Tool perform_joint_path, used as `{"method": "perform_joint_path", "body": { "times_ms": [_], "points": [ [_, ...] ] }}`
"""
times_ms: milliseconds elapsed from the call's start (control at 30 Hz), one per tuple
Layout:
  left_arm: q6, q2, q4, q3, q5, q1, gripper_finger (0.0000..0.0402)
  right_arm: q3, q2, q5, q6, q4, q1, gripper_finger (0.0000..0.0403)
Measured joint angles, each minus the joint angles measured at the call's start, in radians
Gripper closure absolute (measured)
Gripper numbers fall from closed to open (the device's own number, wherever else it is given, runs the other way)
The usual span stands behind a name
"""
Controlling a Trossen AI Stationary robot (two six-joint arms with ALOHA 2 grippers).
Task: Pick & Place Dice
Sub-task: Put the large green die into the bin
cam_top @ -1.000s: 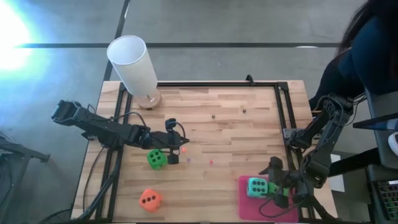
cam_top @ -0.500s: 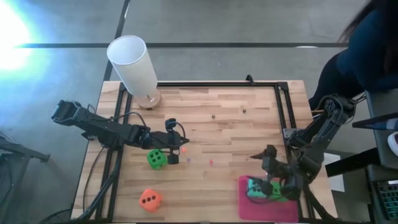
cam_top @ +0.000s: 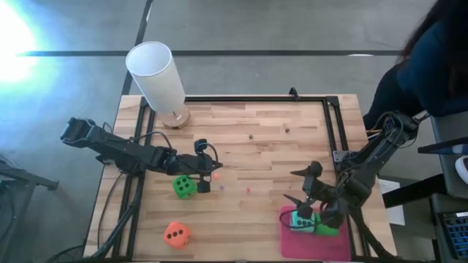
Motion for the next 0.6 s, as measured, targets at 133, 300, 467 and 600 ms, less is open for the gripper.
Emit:
{"method": "perform_joint_path", "body": {
  "times_ms": [133,300,467,600],
  "points": [
    [0.000,0.000,0.000,0.000,0.000,0.000,0.0382,0.019,0.000,0.000,-0.025,0.001,-0.023,0.0003],
    [0.000,0.000,0.000,0.000,0.000,0.000,0.0382,0.042,0.000,0.000,-0.041,0.001,-0.042,0.0003],
    [0.000,0.000,0.000,0.000,0.000,0.000,0.0382,0.059,0.000,-0.001,-0.083,0.000,-0.059,0.0003],
    [0.000,0.000,0.000,0.000,0.000,0.000,0.0382,0.064,0.000,0.001,-0.091,0.001,-0.065,0.0003]
  ]
}}
